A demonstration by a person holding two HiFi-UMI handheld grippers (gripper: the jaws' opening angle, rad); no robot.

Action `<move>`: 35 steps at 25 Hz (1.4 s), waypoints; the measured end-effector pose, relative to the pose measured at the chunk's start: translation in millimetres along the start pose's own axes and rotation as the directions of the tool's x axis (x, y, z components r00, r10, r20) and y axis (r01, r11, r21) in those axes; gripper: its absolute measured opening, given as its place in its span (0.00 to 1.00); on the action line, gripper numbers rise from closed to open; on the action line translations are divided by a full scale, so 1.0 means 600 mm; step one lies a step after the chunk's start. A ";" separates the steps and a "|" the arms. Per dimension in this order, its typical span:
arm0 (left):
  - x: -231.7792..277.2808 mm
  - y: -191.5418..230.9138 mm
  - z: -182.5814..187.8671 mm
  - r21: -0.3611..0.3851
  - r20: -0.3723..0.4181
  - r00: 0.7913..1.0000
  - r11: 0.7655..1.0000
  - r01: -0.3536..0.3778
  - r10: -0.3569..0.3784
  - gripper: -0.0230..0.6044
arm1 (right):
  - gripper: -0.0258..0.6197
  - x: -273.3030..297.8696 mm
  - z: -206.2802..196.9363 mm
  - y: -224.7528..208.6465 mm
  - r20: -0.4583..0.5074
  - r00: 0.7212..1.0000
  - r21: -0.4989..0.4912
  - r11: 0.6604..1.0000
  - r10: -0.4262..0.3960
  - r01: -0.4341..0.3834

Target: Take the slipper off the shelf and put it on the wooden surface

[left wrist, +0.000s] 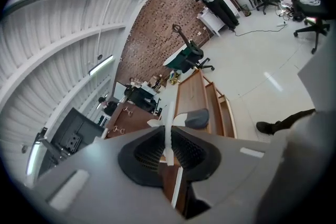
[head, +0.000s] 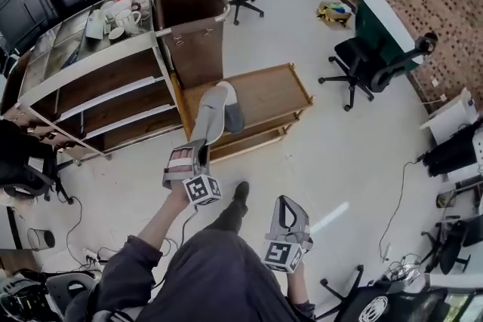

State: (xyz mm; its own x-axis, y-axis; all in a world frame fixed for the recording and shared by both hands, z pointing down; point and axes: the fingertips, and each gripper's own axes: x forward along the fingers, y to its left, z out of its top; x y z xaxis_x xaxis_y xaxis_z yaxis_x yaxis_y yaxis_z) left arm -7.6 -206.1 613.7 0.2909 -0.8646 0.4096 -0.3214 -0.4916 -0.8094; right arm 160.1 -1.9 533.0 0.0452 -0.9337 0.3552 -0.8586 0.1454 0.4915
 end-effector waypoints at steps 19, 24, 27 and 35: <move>0.627 -0.392 0.437 -0.107 -0.085 0.860 0.862 0.495 -0.504 0.17 | 0.04 0.360 -0.218 -0.539 -0.223 0.975 0.063 0.997 -0.020 0.035; 0.647 -0.476 0.448 -0.140 -0.215 0.758 0.788 0.600 -0.616 0.28 | 0.04 0.406 -0.243 -0.628 -0.188 0.981 0.021 0.999 0.035 -0.032; 0.640 -0.450 0.473 -0.186 -0.202 0.803 0.827 0.530 -0.561 0.37 | 0.04 0.423 -0.255 -0.645 -0.136 0.987 -0.005 0.996 0.090 -0.092; 0.383 -0.361 0.541 -0.343 -0.196 0.936 0.915 0.214 -0.293 0.41 | 0.04 0.320 -0.279 -0.636 0.068 0.954 -0.224 0.937 0.290 -0.269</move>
State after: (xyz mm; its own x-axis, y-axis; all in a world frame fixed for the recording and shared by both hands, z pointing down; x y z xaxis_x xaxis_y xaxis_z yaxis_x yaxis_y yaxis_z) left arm 421.5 -264.5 746.1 0.1894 -0.6856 0.7029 -0.5408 -0.6703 -0.5082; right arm 582.2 -181.7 546.6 -0.2410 -0.8713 0.4275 -0.7023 0.4606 0.5428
